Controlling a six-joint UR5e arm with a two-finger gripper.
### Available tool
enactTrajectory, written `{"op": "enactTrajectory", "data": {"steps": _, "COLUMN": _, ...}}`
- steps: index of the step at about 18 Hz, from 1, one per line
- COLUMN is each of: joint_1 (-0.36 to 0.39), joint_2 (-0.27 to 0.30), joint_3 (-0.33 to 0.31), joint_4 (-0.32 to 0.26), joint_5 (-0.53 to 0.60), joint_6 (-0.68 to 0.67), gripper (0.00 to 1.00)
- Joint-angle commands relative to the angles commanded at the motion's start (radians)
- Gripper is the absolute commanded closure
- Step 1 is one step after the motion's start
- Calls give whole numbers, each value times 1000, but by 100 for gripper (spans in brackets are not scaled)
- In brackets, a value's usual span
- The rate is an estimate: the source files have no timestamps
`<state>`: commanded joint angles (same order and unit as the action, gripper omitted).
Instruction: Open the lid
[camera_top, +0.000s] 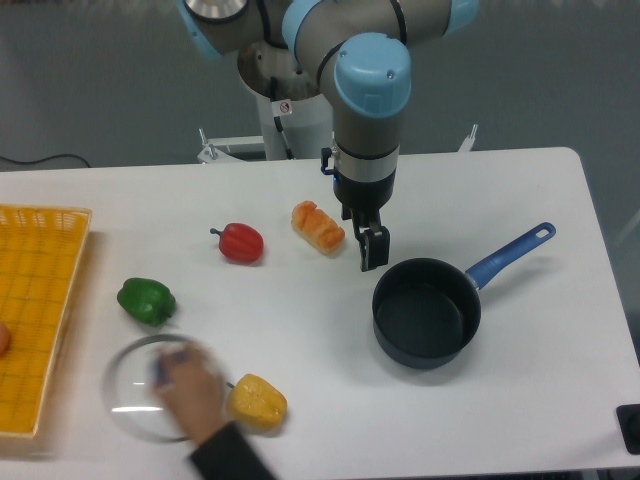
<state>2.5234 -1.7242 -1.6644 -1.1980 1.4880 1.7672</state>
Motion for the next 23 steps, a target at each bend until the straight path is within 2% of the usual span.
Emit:
{"op": "enactTrajectory", "data": {"steps": 14, "joint_1": -2, "joint_2": -2, "joint_3": 2, "joint_4": 0, "joint_5": 0, "joint_6": 2, "gripper": 0}}
{"op": "enactTrajectory", "data": {"steps": 23, "joint_1": 14, "joint_2": -3, "joint_3": 3, "joint_4": 2, "joint_5": 0, "joint_6": 70, "gripper": 0}}
